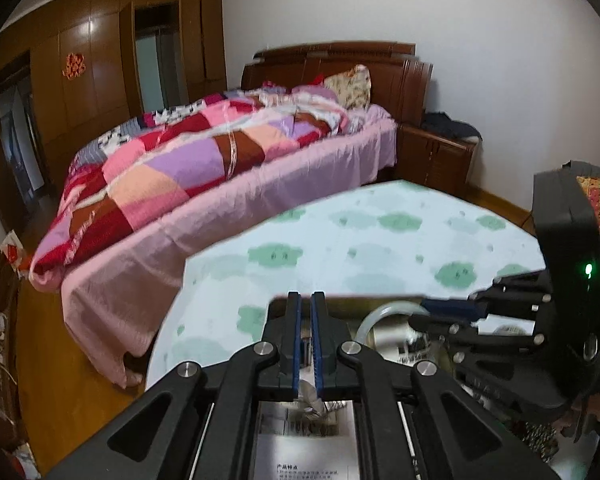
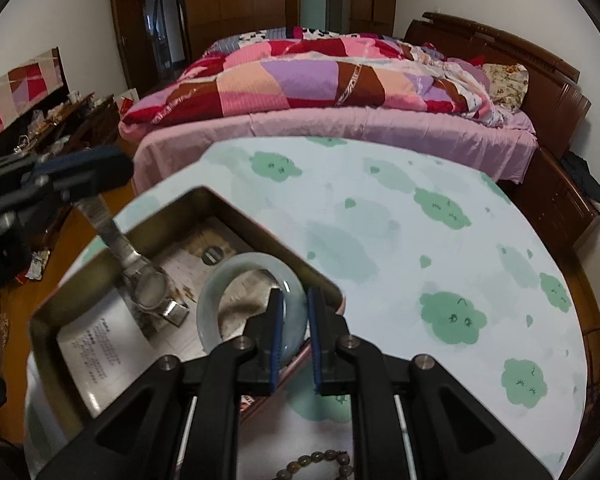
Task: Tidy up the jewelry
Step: 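Lower the watch into the tin with the left gripper while the right gripper drops the white bangle in, then withdraw both open grippers from the tin back toward the jewelry pile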
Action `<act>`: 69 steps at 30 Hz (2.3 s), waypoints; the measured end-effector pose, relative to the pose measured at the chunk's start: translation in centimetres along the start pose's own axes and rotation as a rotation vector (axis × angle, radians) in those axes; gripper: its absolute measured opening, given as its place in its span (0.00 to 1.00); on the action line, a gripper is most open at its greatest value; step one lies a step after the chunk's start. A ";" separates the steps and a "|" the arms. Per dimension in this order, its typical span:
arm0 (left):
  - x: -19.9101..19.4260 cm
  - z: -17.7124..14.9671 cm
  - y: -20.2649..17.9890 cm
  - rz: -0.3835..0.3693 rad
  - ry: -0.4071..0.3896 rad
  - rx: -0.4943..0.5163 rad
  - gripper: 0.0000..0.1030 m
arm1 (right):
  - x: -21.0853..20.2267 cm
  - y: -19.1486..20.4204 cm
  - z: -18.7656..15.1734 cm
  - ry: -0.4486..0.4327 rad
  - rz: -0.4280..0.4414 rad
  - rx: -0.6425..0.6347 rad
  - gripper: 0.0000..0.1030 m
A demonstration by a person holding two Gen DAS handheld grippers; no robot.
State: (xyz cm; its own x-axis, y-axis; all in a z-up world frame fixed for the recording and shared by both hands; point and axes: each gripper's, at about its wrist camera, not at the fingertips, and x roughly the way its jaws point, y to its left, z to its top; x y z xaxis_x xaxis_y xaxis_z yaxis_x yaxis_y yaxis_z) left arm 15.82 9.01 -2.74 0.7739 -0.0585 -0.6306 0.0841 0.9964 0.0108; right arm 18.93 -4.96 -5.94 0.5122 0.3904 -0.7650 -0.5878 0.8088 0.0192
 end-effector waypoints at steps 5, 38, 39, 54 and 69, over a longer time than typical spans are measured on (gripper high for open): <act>0.4 -0.9 0.1 0.003 0.028 -0.001 0.04 | 0.2 0.6 0.0 0.008 -0.017 -0.025 0.14; 0.1 -1.7 0.4 0.154 0.013 -0.038 0.73 | -1.2 -0.2 0.2 -0.049 0.029 0.040 0.40; 0.1 -1.6 0.3 0.155 0.015 -0.038 0.73 | -1.3 -0.1 0.2 -0.050 0.029 0.039 0.41; -0.1 -2.2 -0.6 0.163 0.031 -0.026 0.73 | -2.6 -0.1 -0.7 -0.080 0.047 0.063 0.53; -2.0 -4.4 -2.9 0.119 0.050 -0.062 0.73 | -4.3 -1.6 -4.1 -0.083 0.042 0.110 0.59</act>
State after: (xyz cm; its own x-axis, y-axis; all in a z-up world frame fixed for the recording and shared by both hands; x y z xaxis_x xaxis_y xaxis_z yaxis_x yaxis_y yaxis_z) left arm 11.28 6.50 -4.89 0.7434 0.0614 -0.6660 -0.0463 0.9981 0.0403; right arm 15.07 -9.73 -5.28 0.5415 0.4565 -0.7060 -0.5400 0.8325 0.1241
